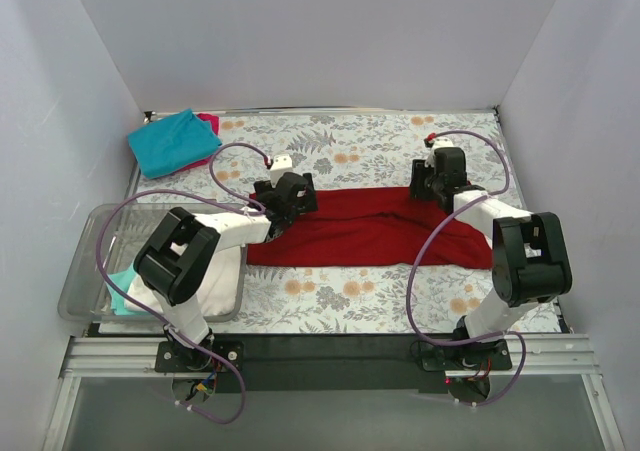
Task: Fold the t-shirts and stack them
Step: Fold the tshirt
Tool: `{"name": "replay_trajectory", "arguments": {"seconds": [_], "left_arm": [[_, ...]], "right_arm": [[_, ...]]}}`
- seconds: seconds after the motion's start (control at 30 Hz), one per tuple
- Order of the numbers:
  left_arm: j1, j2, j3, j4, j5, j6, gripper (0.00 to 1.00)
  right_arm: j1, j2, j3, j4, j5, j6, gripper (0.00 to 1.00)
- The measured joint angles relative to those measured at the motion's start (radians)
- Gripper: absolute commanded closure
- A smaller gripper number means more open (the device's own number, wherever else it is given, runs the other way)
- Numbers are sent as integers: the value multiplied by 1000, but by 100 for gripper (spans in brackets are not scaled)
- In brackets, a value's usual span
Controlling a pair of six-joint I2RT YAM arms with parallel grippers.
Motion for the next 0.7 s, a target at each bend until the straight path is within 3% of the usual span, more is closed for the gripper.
{"name": "replay_trajectory", "arguments": {"seconds": [0.23, 0.37, 0.6, 0.67, 0.7], "left_arm": [[0, 2, 0, 3, 1, 7, 6], [0, 2, -1, 8, 1, 8, 6], [0, 1, -21, 17, -3, 11, 6], [0, 0, -26, 18, -6, 14, 5], [0, -2, -30, 17, -7, 15, 6]], "right_arm": [[6, 46, 4, 0, 8, 5, 60], [6, 52, 11, 2, 8, 5, 68], [6, 84, 19, 7, -7, 5, 71], [6, 88, 20, 7, -12, 4, 76], [6, 89, 22, 7, -14, 4, 83]]}}
